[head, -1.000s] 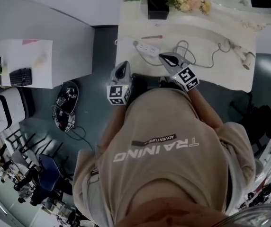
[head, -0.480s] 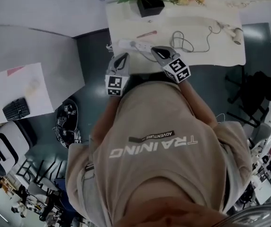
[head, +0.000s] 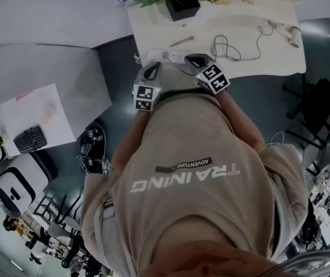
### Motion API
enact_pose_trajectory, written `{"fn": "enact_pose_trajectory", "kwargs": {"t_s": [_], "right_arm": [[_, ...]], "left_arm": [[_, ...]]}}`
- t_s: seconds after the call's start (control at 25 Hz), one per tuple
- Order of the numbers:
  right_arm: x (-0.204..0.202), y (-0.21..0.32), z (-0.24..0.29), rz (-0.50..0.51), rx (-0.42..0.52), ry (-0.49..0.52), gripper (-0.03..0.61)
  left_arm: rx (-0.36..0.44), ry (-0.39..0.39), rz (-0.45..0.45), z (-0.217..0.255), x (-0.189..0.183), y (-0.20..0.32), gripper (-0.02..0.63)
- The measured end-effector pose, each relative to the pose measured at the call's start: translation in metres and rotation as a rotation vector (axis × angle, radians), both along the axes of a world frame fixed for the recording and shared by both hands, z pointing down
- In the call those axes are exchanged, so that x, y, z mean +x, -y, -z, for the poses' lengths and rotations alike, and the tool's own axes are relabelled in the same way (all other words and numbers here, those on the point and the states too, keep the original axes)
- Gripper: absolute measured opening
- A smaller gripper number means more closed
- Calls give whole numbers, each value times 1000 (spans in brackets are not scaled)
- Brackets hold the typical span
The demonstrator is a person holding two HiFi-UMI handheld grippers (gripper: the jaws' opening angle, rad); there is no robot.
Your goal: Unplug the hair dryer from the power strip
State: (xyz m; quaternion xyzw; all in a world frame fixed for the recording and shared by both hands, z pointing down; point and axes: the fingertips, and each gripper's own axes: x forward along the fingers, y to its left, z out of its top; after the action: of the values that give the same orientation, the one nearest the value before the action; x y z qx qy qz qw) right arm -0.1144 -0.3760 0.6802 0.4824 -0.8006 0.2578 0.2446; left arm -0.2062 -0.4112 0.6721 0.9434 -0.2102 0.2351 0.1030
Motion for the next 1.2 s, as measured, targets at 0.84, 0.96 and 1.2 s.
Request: {"fn": "enact_pose_trajectory", "kwargs": {"t_s": [0.84, 0.96, 1.2], "right_arm": [[4, 10, -40, 156, -108, -96, 5], [4, 12, -38, 166, -84, -89, 5], [4, 9, -37, 196, -86, -70, 5]], "left_arm": [[128, 141, -201, -25, 55, 17, 95], [95, 140, -204, -24, 59, 19, 71], [57, 171, -206, -22, 62, 21, 63]]}}
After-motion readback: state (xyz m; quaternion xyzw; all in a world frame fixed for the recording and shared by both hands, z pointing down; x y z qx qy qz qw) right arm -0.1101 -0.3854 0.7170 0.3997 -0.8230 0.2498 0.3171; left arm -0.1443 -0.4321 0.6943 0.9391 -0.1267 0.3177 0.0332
